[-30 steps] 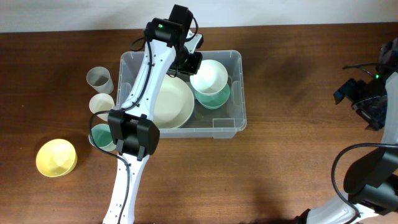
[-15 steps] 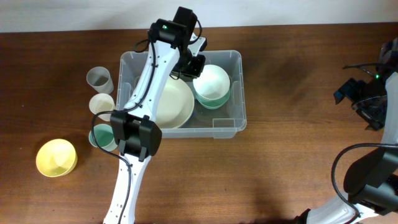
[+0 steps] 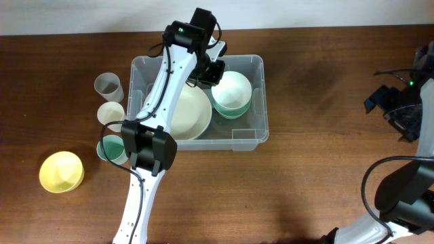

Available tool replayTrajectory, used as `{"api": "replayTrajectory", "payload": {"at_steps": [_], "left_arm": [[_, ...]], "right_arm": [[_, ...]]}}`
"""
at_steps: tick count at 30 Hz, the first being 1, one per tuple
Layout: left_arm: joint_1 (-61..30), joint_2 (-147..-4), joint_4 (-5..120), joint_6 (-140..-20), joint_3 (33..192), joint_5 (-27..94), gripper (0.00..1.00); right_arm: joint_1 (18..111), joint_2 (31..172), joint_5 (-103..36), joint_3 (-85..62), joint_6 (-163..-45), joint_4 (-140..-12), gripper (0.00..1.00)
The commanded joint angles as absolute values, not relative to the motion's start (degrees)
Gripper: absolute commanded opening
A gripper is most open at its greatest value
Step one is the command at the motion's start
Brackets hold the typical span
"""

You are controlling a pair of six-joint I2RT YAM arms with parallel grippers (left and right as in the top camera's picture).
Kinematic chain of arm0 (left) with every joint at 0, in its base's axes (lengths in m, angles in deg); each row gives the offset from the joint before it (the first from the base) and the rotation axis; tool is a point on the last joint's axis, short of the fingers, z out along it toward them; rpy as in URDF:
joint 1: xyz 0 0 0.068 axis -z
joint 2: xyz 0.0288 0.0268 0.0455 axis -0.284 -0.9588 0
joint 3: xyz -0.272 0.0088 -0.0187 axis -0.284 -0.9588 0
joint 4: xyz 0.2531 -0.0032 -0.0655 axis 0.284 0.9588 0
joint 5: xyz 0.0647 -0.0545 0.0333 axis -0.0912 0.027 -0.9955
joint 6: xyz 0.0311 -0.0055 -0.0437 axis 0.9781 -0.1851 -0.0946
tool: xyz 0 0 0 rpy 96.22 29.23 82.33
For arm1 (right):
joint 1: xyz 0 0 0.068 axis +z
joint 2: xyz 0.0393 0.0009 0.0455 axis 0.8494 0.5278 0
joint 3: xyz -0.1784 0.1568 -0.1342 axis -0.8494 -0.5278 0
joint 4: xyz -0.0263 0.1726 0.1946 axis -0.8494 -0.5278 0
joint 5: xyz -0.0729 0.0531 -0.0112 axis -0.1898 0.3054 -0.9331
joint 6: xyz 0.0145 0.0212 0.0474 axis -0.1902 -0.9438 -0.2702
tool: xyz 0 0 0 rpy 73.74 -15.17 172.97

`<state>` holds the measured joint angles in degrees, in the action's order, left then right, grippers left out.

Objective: Pack container
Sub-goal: 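Lower the white bowl into the mint bowl and open the left gripper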

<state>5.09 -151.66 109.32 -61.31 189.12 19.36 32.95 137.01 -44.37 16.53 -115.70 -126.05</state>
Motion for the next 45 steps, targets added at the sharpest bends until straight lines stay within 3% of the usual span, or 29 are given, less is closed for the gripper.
{"api": "replayTrajectory", "payload": {"at_steps": [1, 4, 6, 15, 16, 19, 23, 24, 33, 45], "left_arm": [[5.22, -152.69, 109.6, -60.43, 189.29, 21.41, 0.08], [5.22, -152.69, 109.6, -60.43, 189.29, 21.41, 0.14], [5.22, -152.69, 109.58, -60.43, 189.29, 21.41, 0.26], [5.22, -152.69, 108.79, -60.43, 189.29, 21.39, 0.28], [5.22, -152.69, 108.71, -60.43, 189.29, 21.39, 0.27], [5.22, -152.69, 108.47, -60.43, 189.29, 21.37, 0.04], [5.22, -152.69, 108.49, -60.43, 189.29, 21.35, 0.01], [5.22, -152.69, 108.49, -60.43, 189.29, 21.09, 0.02], [5.2, -152.73, 108.92, -60.41, 189.29, 15.29, 0.4], [5.22, -156.86, 109.71, -60.41, 189.27, 15.34, 0.4]], "right_arm": [[33.0, 137.17, -44.48, 16.18, -115.94, -126.05, 0.99], [33.0, 137.17, -44.48, 16.18, -115.94, -126.03, 0.99], [33.0, 137.17, -44.48, 16.18, -115.94, -126.05, 0.99], [33.0, 137.17, -44.48, 16.18, -115.94, -126.03, 0.99], [33.0, 137.17, -44.48, 16.18, -115.94, -126.05, 0.99], [33.0, 137.17, -44.48, 16.18, -115.94, -126.03, 0.99], [33.0, 137.17, -44.48, 16.18, -115.94, -126.03, 0.99], [33.0, 137.17, -44.48, 16.18, -115.94, -126.03, 0.99], [33.0, 137.17, -44.48, 16.18, -115.94, -126.03, 0.99], [33.0, 137.17, -44.48, 16.18, -115.94, -126.03, 0.99]]}}
